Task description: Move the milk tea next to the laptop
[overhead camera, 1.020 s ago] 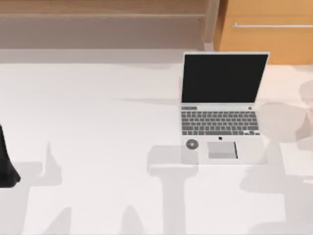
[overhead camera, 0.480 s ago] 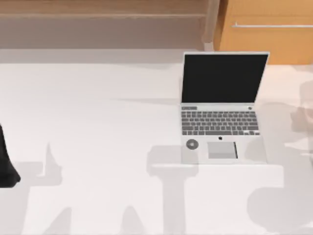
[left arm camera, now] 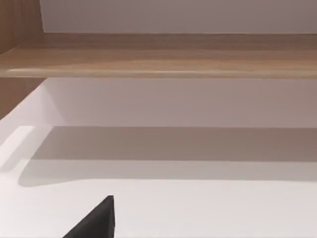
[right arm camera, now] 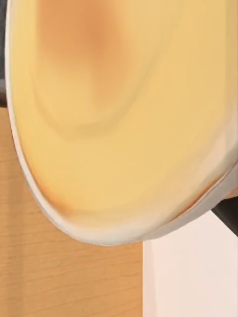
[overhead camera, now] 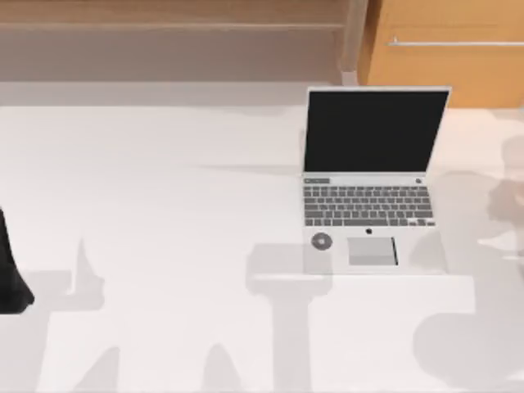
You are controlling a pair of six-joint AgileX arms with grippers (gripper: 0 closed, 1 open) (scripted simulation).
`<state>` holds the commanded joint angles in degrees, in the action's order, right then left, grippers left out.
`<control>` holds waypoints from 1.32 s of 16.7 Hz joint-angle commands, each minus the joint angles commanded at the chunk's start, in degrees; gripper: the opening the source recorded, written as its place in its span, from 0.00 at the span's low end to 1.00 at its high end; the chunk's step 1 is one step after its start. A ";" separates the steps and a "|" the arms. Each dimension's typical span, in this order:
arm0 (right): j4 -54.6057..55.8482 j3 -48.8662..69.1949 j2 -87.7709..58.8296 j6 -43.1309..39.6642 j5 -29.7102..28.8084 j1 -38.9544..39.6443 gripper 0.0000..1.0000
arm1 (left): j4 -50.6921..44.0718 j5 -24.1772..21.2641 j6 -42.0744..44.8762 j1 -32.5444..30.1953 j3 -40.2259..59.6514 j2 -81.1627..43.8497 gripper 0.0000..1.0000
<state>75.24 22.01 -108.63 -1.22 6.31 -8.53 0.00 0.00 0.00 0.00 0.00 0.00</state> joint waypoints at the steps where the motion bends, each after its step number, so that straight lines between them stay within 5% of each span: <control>1: 0.00 0.00 0.00 0.00 0.00 0.00 0.40 | 0.00 0.00 0.00 0.00 0.00 0.00 1.00; 7: 0.00 0.00 0.00 0.00 0.00 0.00 0.00 | 0.00 0.00 0.00 0.00 0.00 0.00 1.00; 22: -3.72 0.13 3.54 0.10 0.06 -0.05 0.00 | 0.00 0.00 0.00 0.00 0.00 0.00 1.00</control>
<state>71.53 22.13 -105.09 -1.12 6.37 -8.59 0.00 0.00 0.00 0.00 0.00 0.00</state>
